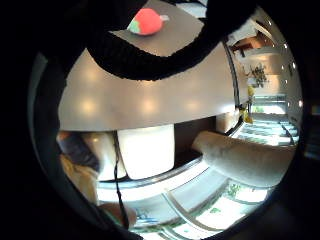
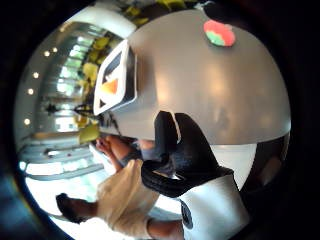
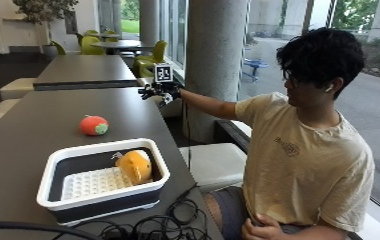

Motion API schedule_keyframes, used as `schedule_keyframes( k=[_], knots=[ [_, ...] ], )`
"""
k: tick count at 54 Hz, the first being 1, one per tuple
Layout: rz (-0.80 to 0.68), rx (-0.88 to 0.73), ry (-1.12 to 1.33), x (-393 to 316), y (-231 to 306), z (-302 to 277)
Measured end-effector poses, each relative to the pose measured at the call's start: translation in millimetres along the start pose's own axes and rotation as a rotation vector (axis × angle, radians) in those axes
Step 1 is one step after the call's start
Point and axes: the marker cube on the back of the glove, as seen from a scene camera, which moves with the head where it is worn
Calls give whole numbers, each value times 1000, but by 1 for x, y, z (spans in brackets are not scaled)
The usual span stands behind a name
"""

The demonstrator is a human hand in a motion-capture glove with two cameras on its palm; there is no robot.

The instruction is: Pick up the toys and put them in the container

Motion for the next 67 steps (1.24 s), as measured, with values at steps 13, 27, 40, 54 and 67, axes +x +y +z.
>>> schedule_keyframes(
  k=[13, 27, 40, 54, 67],
  knots=[
    [9, -8, 53, -2, -6, -2],
    [-19, 20, 23, -12, -5, -6],
    [-7, 10, 6, -14, -7, -4],
    [-10, 0, 51, -12, -9, -5],
    [-56, 8, 18, -25, -15, -3]
  ],
)
